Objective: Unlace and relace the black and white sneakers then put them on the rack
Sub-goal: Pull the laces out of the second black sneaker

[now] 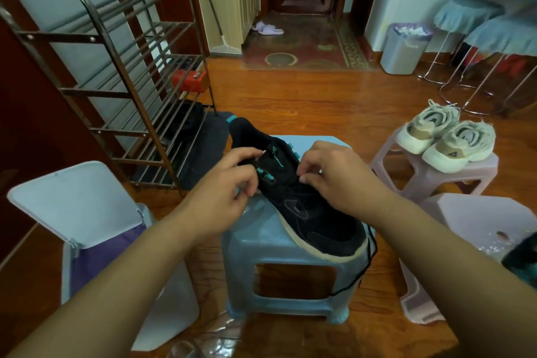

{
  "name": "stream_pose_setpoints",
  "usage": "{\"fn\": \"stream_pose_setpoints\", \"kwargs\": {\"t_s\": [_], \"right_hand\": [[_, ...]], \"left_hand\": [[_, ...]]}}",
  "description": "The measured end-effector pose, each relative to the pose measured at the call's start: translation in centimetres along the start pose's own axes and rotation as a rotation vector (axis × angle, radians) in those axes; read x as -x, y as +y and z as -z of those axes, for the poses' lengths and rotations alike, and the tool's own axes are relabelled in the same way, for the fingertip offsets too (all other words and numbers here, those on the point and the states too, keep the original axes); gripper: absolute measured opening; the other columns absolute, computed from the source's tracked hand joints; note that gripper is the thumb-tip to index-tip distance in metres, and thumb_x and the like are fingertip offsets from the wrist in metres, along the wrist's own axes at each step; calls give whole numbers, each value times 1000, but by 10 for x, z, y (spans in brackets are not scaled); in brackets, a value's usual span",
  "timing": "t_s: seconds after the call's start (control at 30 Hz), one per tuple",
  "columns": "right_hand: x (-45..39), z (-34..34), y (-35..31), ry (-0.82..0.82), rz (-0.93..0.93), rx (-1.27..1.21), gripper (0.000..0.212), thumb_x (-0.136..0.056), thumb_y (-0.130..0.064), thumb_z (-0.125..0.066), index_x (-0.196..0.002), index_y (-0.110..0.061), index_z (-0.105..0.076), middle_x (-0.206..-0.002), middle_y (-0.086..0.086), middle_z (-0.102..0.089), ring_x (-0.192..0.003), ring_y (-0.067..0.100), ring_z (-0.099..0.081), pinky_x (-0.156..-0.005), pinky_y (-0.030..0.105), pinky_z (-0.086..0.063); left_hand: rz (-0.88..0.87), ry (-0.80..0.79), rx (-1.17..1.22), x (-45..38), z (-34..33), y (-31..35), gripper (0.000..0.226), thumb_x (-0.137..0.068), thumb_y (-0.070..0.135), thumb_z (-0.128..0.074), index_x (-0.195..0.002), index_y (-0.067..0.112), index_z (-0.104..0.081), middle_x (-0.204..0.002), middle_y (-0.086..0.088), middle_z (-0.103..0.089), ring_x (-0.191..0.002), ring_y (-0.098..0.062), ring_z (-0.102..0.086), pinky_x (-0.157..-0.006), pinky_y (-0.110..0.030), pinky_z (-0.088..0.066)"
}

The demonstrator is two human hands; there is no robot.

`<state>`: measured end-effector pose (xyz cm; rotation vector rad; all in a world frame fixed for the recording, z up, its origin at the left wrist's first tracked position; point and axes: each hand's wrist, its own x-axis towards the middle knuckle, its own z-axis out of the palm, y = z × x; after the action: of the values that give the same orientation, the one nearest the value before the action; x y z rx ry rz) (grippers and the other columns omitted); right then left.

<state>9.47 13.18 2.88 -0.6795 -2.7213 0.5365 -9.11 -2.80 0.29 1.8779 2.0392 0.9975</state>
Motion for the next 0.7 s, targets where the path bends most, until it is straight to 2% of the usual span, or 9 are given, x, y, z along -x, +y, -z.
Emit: {"fn": "stream_pose_setpoints", "kwargs": {"t_s": [0.07,0.13,0.23,0.33,0.43,0.5,0.57,0.63,0.7], "right_hand": [[3,0,0,-3,-7,19,6,-94,-21,-66,-93,-26,-68,-94,-11,-55,-89,12,-54,-72,25,-33],[5,-2,0,-16,-20,21,7,-97,-22,-62,-92,-27,-64,-96,-11,-54,-91,10,-53,-73,25,-33],[4,-3,0,-17,-75,-17,10,-97,-22,-60,-90,-28,-62,-94,-11,-54,-90,10,-51,-75,26,-34],[0,-2,0,26,-213,-111,12,-96,-19,-63,-86,-26,-63,-88,-11,-58,-87,11,-54,-74,26,-36],[-1,-1,6,30,-446,-435,14,-97,-12,-62,-84,-17,-65,-77,-1,-68,-74,16,-65,-69,28,-53],[-1,0,13,35,-605,-757,13,-98,-4,-59,-87,-8,-65,-83,11,-71,-77,20,-70,-83,37,-61],[-1,1,18,37,-676,-915,13,-99,0,-54,-91,-4,-63,-96,18,-70,-82,23,-72,-84,37,-62],[-1,2,21,64,-542,-705,13,-99,-3,-56,-97,-13,-64,-105,9,-70,-85,19,-71,-80,36,-62],[3,3,15,83,-265,-444,21,-96,-10,-62,-107,-27,-67,-110,-8,-65,-93,9,-66,-83,26,-57]], "left_hand": [[26,16,21,2,2,-3,31,-88,2,-69,-100,26,-53,-146,16,-42,-136,11,-34,-109,-14,-36],[38,36,76,4,-2,0,42,-89,13,-74,-118,27,-48,-147,16,-42,-136,15,-32,-109,-6,-27],[-8,13,-8,2,-10,3,57,-91,24,-74,-139,28,-43,-148,19,-37,-144,12,-22,-114,-7,-18],[-7,26,-43,-2,-11,0,46,-94,25,-70,-135,30,-49,-144,21,-38,-145,9,-22,-117,-18,-22],[-6,36,9,-2,-11,-1,37,-94,20,-70,-123,32,-51,-140,23,-40,-140,16,-23,-114,-14,-25],[8,38,44,-2,-11,-1,35,-94,18,-70,-119,32,-51,-143,19,-42,-140,17,-22,-111,-9,-22],[25,35,58,-1,-10,-2,34,-94,17,-69,-119,32,-51,-144,19,-42,-142,15,-22,-111,-8,-21],[25,34,53,-1,-10,-2,34,-95,17,-68,-122,31,-52,-143,21,-42,-144,13,-22,-112,-8,-20],[22,35,43,-3,-11,-2,34,-97,16,-66,-124,30,-53,-141,24,-42,-144,13,-22,-112,-6,-20]]}}
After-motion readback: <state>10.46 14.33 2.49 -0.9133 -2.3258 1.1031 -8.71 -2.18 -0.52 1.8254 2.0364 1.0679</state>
